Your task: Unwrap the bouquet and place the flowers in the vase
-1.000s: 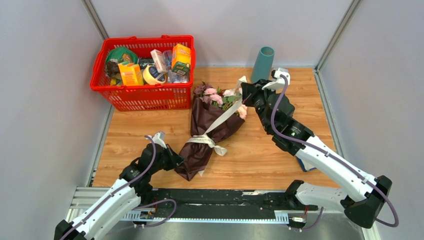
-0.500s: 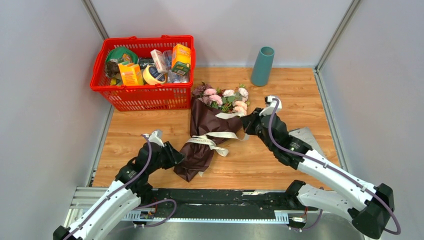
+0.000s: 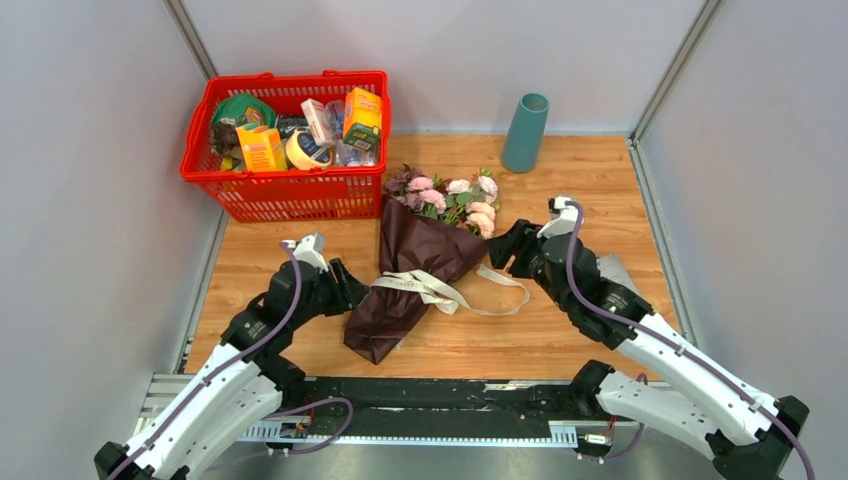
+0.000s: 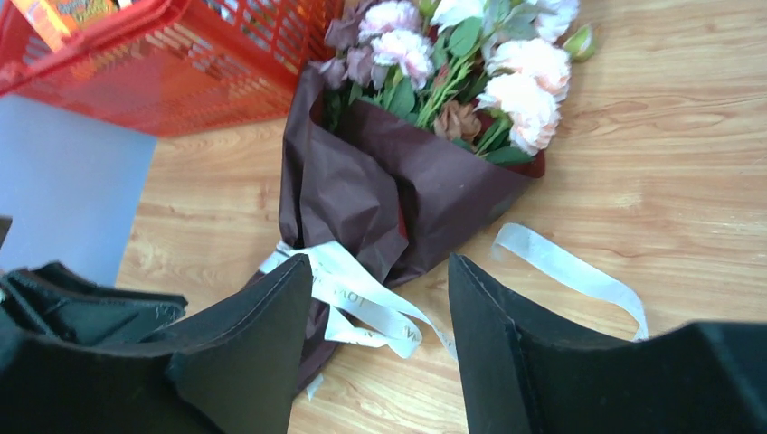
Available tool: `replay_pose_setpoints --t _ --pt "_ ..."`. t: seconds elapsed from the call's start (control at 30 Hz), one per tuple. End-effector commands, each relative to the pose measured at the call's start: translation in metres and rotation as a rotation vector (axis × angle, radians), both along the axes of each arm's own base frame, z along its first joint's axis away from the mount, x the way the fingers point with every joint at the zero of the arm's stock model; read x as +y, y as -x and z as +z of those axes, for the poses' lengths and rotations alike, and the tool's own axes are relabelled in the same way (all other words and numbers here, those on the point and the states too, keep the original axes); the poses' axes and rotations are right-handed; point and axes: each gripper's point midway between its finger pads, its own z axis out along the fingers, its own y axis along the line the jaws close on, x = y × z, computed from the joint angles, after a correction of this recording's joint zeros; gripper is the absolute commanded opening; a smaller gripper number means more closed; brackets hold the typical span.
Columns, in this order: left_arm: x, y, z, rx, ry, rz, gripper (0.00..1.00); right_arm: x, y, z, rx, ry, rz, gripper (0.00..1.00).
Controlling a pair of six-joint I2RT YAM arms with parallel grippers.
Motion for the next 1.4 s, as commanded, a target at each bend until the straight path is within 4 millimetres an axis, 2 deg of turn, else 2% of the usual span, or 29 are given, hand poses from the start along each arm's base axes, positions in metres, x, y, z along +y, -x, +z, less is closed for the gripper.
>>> replay_pose_setpoints --t 0.0,0.07,0.17,0.23,0.27,0.3,0.33,0.47,0.67,0.83,1.0,1.03,1.2,1.37 --pt "0.001 -0.006 -0.002 -0.005 -0.056 -0.015 0.54 0.033 0.007 0.011 -0.004 -0.017 0.177 0.58" --pt "-0.004 -0.005 -0.011 0.021 -0.042 -0.03 0.54 0.059 0.012 0.004 0.017 -0.047 0.293 0.55" --pt "-0.012 -0.004 -0.024 0.066 -0.004 -0.03 0.54 0.098 0.028 -0.023 0.08 -0.094 0.482 0.51" --pt "-0.018 0.001 -0.035 0.096 0.029 -0.049 0.54 0.12 0.039 -0.038 0.104 -0.117 0.567 0.49" --pt "-0.018 0.006 -0.047 0.13 0.037 -0.049 0.52 0.13 0.041 -0.042 0.105 -0.132 0.589 0.49" --pt "-0.019 0.007 -0.049 0.133 0.049 -0.047 0.52 0.138 0.044 -0.052 0.129 -0.134 0.603 0.49" --pt "-0.019 0.012 -0.059 0.16 0.053 -0.046 0.52 0.144 0.045 -0.061 0.153 -0.134 0.609 0.49" --pt "-0.018 0.017 -0.068 0.172 0.077 -0.04 0.5 0.163 0.048 -0.085 0.216 -0.098 0.625 0.46" --pt "-0.012 0.018 -0.066 0.15 0.074 -0.023 0.49 0.166 0.046 -0.116 0.293 -0.076 0.542 0.42" --pt "-0.014 0.023 -0.072 0.161 0.098 -0.03 0.47 0.166 0.045 -0.135 0.296 0.005 0.523 0.45" --pt "-0.016 0.024 -0.071 0.157 0.104 -0.041 0.45 0.151 0.031 -0.143 0.242 0.144 0.486 0.49" --pt "-0.015 0.024 -0.071 0.157 0.098 -0.043 0.46 0.143 0.031 -0.148 0.257 0.19 0.466 0.49" --pt "-0.011 0.024 -0.067 0.155 0.075 -0.037 0.47 0.123 0.025 -0.151 0.244 0.289 0.418 0.45" --pt "-0.008 0.022 -0.06 0.142 0.064 -0.018 0.49 0.124 0.025 -0.152 0.241 0.303 0.43 0.45"
